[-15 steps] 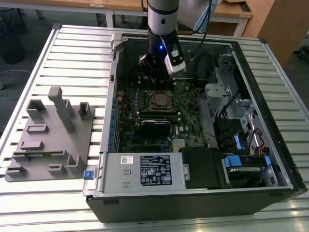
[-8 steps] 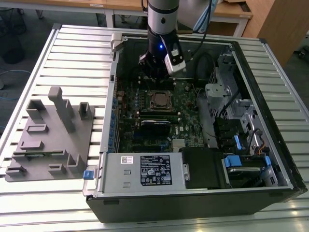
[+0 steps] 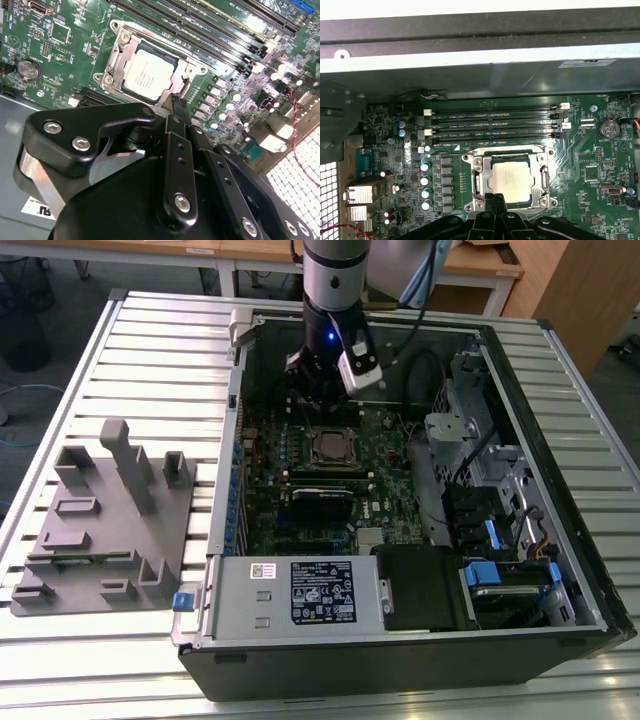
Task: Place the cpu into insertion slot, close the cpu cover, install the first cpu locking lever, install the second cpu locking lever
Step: 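Install the first cpu locking lever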
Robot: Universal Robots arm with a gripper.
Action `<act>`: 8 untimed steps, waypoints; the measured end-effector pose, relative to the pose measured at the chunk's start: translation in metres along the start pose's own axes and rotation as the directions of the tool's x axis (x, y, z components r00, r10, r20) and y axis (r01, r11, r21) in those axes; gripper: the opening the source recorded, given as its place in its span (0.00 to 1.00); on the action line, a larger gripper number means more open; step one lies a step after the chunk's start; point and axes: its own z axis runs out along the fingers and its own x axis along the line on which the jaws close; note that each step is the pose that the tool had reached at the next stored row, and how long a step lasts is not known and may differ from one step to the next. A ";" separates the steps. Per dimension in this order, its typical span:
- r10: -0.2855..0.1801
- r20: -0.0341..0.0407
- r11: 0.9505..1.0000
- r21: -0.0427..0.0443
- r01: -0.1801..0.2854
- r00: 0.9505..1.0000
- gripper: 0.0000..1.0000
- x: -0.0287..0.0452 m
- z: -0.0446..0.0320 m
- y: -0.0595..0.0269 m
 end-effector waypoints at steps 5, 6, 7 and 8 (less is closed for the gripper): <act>0.000 0.000 1.000 0.000 0.000 1.000 0.10 0.0020 -0.0001 -0.0001; 0.000 0.000 1.000 0.000 0.000 1.000 0.10 0.0021 -0.0001 -0.0001; 0.000 0.000 1.000 0.000 0.000 1.000 0.10 0.0021 -0.0001 -0.0001; 0.000 0.000 1.000 0.000 0.000 1.000 0.10 0.0022 -0.0001 -0.0001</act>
